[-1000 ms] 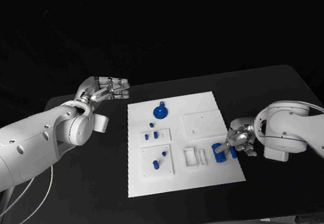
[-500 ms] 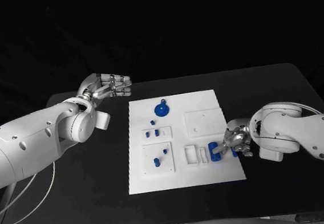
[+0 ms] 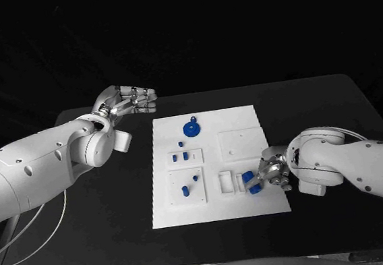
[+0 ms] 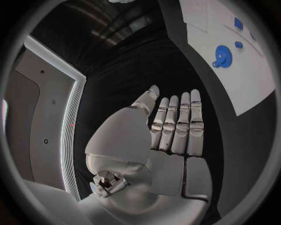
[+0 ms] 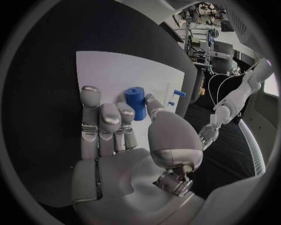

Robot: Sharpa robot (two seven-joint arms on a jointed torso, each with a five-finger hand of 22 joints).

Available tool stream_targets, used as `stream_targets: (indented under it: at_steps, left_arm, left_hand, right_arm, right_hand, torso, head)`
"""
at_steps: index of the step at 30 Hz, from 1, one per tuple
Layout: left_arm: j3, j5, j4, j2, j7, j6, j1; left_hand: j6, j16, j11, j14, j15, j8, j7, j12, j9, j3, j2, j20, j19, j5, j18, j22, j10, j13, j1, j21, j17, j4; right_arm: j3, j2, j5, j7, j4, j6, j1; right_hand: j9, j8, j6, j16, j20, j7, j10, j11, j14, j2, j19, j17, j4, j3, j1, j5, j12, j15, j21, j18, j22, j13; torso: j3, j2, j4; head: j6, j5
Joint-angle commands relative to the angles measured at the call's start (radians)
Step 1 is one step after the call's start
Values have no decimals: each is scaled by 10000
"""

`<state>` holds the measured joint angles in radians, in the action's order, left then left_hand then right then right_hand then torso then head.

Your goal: Assemble the parts on the task board

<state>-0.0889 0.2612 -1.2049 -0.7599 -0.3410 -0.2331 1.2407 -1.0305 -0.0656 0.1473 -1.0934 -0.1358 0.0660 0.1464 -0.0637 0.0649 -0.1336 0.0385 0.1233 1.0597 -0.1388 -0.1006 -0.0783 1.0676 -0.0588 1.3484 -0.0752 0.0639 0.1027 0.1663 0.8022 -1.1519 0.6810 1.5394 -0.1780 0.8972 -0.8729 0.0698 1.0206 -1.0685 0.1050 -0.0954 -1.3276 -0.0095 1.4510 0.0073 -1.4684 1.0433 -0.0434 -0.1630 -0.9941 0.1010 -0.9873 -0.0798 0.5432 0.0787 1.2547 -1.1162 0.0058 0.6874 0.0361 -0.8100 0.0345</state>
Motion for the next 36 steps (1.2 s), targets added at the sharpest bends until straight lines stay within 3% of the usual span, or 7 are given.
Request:
stream_targets:
  at_steps: [1, 11, 18, 23, 32, 36]
  left_arm:
    - [5, -31, -18, 31, -138, 162, -1]
    - [6, -31, -18, 29, -112, 195, -1]
    - [5, -31, -13, 29, -101, 205, -1]
    - [5, -31, -12, 28, -96, 205, -1]
    - [5, -31, -12, 33, -86, 209, 0]
    - [4, -31, -8, 30, -78, 209, 0]
  left_hand:
    - [28, 42, -3, 8, -59, -35, -10, 27, -4, 21, 40, 50, 38, -11, 25, 16, -41, 11, -31, -26, -5, -52]
    - [49, 42, 1, 12, -63, -38, -3, 27, -6, 32, 47, 52, 37, -11, 25, 19, -47, 11, -40, -22, -4, -63]
    - [49, 42, 1, 12, -63, -38, -3, 27, -6, 32, 47, 52, 37, -11, 25, 19, -47, 11, -40, -22, -4, -63]
    - [57, 42, -1, 8, -62, -35, -3, 27, -4, 26, 54, 51, 38, -16, 24, 19, -44, 11, -31, -21, -4, -59]
    - [57, 42, -1, 8, -62, -35, -3, 27, -4, 26, 54, 51, 38, -16, 24, 19, -44, 11, -31, -21, -4, -59]
    - [61, 42, -3, 4, -58, -36, -1, 27, -4, 19, 49, 48, 43, -39, 23, 18, -39, 11, -28, -24, -4, -47]
  right_arm:
    - [-232, -137, 100, 412, -149, -119, -223]
    - [-285, -217, 79, 383, -201, 186, -223]
    - [-289, -153, 190, 345, -111, 382, -215]
    - [-288, -28, 615, 297, 78, 657, -162]
    - [-278, 213, 1257, 279, 403, 920, 81]
    - [-224, 332, 1436, 268, 584, 1038, 167]
  right_hand:
    - [7819, -61, 79, -5, -45, 1, 96, -25, -19, 105, -406, 15, -103, 9, -10, 73, -12, 7, -77, 112, 20, 7]
    - [7836, -58, 260, 22, -32, 38, 86, -55, -15, 213, -414, -3, -406, -95, -107, 510, 19, -7, -95, 93, 50, 39]
    - [7879, -60, 490, 14, -5, 98, 59, -107, -6, 176, -424, 7, -651, -427, -86, 1860, 15, -38, -62, 65, 84, 43]
    - [7934, -64, 661, -16, 25, 154, 28, -154, 2, 84, -430, 34, -755, -776, 34, 2478, -8, -65, 8, 26, 123, 22]
    - [7978, -64, 740, -32, 41, 171, 24, -167, -2, -58, -427, 52, -770, -992, 168, 2775, 2, -78, 50, 11, 158, 14]
    - [7984, -65, 750, -40, 45, 173, 19, -169, 1, -100, -429, 62, -757, -989, 184, 2860, 3, -82, 61, 10, 166, 12]
  torso:
    - [4, 4, 3]
    - [-1, 3, 0]
    - [3, 5, -13]
    - [10, 4, -17]
    - [3, 3, -23]
    - [14, 13, -12]
  head:
    - [-18, 24]
    - [-35, 42]
    - [-23, 25]
    - [-15, 19]
    - [-6, -12]
    - [0, -9]
